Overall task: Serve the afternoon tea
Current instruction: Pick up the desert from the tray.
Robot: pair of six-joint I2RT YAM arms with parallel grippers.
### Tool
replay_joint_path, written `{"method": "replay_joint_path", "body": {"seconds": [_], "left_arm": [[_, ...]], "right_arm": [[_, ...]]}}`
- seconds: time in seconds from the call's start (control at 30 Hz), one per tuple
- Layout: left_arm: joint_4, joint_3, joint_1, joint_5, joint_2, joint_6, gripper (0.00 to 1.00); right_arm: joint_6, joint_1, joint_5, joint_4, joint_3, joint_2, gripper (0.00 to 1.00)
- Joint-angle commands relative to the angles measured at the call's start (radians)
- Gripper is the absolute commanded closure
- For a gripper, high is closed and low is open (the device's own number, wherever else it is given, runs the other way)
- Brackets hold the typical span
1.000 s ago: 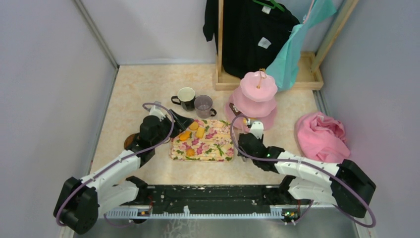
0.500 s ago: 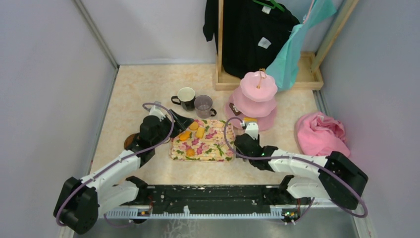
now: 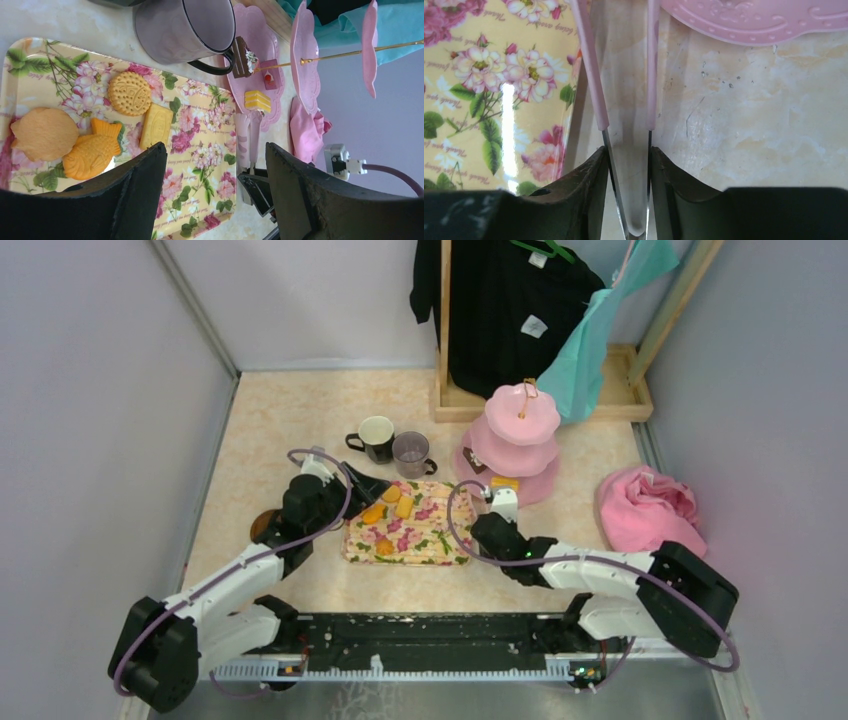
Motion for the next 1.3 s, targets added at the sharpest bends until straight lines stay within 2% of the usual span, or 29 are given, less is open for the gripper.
{"method": "replay_joint_path", "body": {"seconds": [0.0,0.3,0.63,0.83,1.27], "left_arm": [[0.022,-0.011,0.004,-0.020,-0.015,0.011,0.22],[0.003,0.001,0.004,-0.038,-0.021,0.019,0.21],[-0.012,0.002,0.004,-0.060,-0.027,0.027,0.21],[0.005,-0.017,0.004,-0.068,-0.006,0.030,0.20],[0.043,-0.042,0.007,-0.064,0.007,0.021,0.21]], "right_arm": [[-0.028,0.033,0.034,0.051,-0.015,-0.096,0.66],[-0.062,0.049,0.040,-0.025,0.018,-0.199,0.70],[-0.071,0.122,0.029,-0.181,0.118,-0.277,0.71],[-0.076,0.161,-0.017,-0.208,0.217,-0.196,0.70],[-0.011,0.161,-0.121,-0.119,0.366,0.077,0.68]]}}
